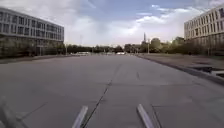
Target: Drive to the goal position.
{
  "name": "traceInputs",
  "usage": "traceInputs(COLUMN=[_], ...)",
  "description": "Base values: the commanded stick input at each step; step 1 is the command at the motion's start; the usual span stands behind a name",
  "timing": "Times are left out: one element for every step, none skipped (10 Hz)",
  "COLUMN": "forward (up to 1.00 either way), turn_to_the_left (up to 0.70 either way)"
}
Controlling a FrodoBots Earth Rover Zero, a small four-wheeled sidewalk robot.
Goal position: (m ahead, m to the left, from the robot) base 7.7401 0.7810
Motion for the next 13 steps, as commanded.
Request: traceInputs(forward=[0.7,0.7,0.7,0.7,0.7,0.7,0.7,0.7,0.7,0.7,0.7,0.7,0.7], turn_to_the_left=[-0.14,-0.14,-0.14,-0.14,-0.14,-0.14,-0.14,-0.14,-0.14,-0.14,-0.14,-0.14,-0.14])
